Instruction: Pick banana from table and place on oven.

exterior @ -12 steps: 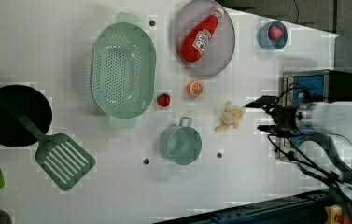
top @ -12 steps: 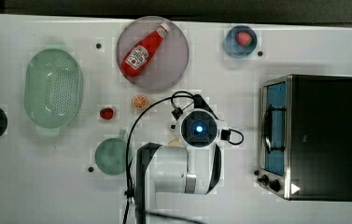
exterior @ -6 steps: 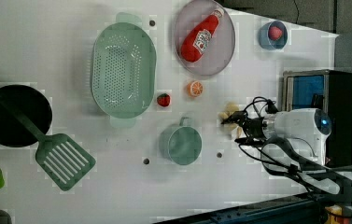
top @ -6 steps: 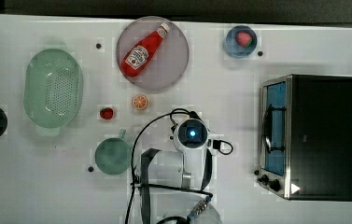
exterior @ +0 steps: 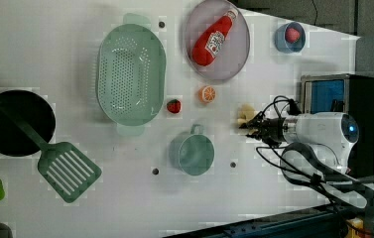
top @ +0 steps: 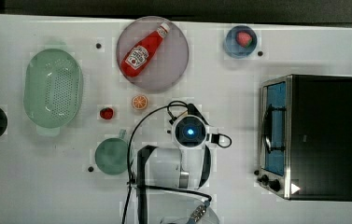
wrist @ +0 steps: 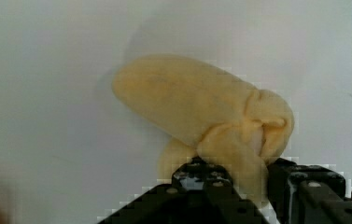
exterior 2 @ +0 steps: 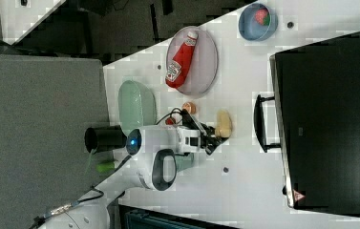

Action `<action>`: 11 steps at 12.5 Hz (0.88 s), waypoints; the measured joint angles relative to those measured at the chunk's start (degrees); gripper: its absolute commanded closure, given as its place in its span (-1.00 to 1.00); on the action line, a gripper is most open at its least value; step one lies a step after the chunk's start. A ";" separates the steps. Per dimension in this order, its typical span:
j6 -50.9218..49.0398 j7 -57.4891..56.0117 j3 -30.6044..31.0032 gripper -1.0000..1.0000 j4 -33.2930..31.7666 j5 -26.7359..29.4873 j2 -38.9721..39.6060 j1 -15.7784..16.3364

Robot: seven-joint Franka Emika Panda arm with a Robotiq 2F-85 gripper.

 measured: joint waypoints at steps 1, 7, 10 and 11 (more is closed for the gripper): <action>0.73 0.05 -0.06 0.64 0.78 0.14 0.24 0.28; -5.09 0.09 -0.70 0.64 -1.45 -1.26 -7.46 0.05; -16.03 0.07 0.06 0.64 0.00 -0.23 -19.77 0.77; -22.77 0.07 0.10 0.64 2.35 0.40 -24.50 0.81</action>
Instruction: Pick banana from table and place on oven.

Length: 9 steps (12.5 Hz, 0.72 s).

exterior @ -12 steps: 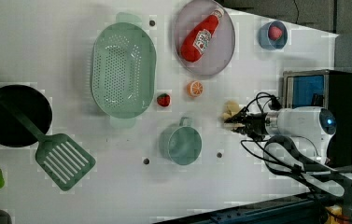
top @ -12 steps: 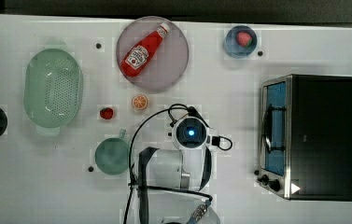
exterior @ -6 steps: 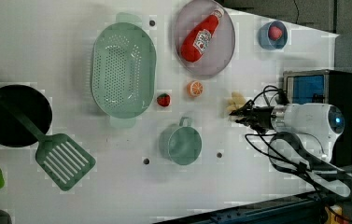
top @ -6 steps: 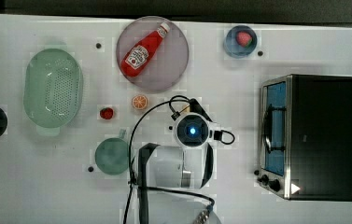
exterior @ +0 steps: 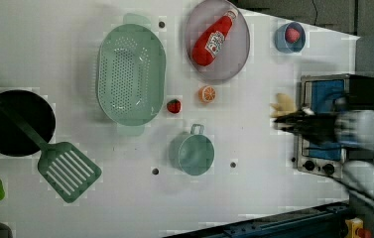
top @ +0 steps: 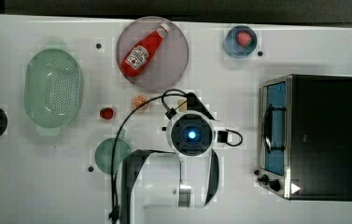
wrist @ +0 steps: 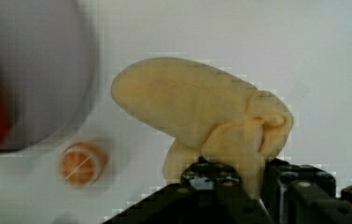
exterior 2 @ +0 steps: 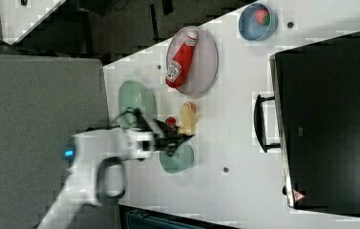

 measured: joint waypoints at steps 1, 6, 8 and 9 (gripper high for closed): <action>-6.38 -0.01 0.08 0.64 2.80 0.60 -4.54 -0.26; -26.54 0.03 -0.60 0.64 16.56 -0.28 -16.17 -0.76; -28.76 -0.04 -2.55 0.64 20.37 0.24 -15.82 -0.23; -28.66 -0.60 -4.07 0.64 20.59 0.39 -15.67 0.07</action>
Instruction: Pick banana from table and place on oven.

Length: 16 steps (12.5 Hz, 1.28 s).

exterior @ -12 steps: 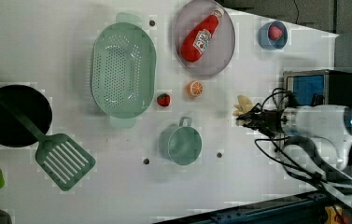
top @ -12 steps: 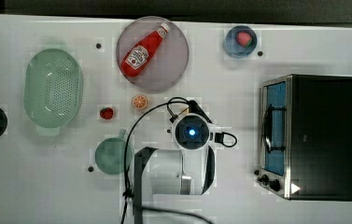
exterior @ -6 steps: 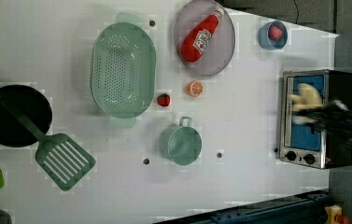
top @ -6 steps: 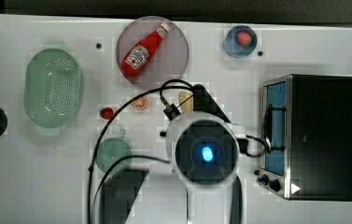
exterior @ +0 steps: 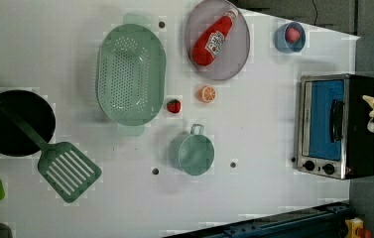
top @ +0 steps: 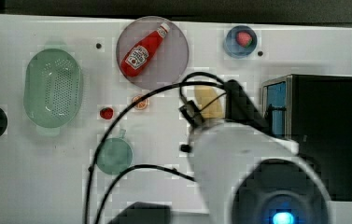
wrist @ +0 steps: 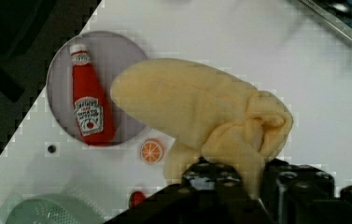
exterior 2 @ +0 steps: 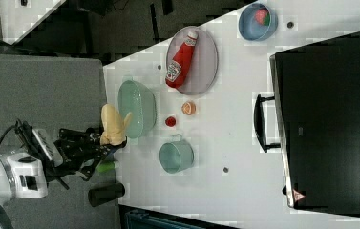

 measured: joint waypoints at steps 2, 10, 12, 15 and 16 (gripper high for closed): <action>-1.30 -2.38 -3.90 0.64 0.11 -0.96 1.18 -0.04; 4.10 -25.47 -21.74 0.64 2.01 -7.22 15.02 -3.78; 7.64 -32.32 -25.96 0.64 6.49 -6.73 22.25 -3.73; 9.23 -41.50 -28.76 0.64 9.57 -6.06 30.36 -4.54; 9.05 -44.07 -29.15 0.57 9.29 -5.89 31.82 -4.57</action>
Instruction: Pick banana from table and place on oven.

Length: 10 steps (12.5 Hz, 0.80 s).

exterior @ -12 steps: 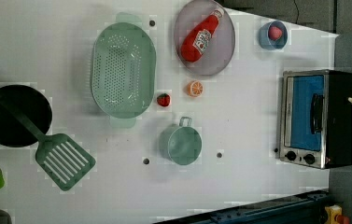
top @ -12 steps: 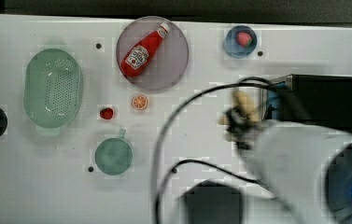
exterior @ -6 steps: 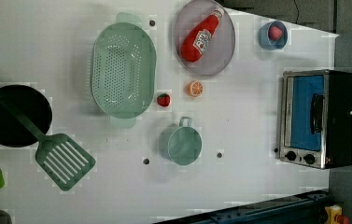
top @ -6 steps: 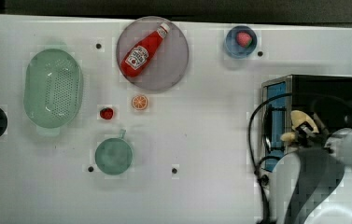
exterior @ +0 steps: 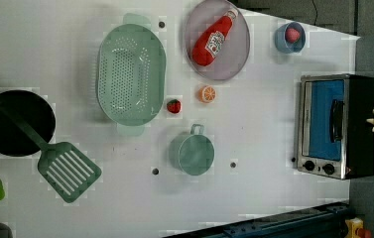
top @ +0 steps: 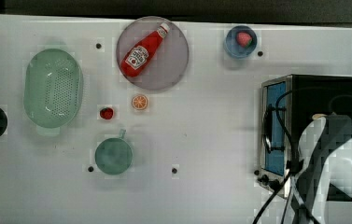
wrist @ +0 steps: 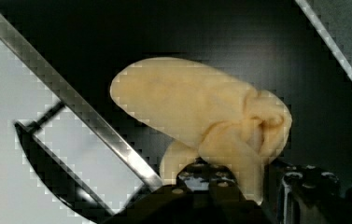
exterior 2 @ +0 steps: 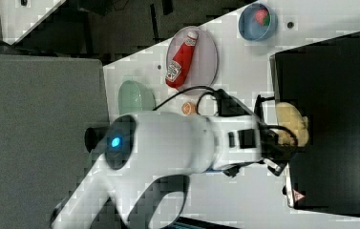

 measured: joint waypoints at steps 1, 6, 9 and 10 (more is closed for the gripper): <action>-0.29 -0.78 -0.20 0.37 -0.22 -0.27 1.22 -0.10; 0.78 -3.97 0.50 -0.75 -0.22 -1.28 0.69 0.29; 0.99 -5.09 0.00 -1.00 2.46 0.32 -0.98 1.31; 1.29 -5.09 -0.06 -1.00 3.80 -0.10 -0.96 1.42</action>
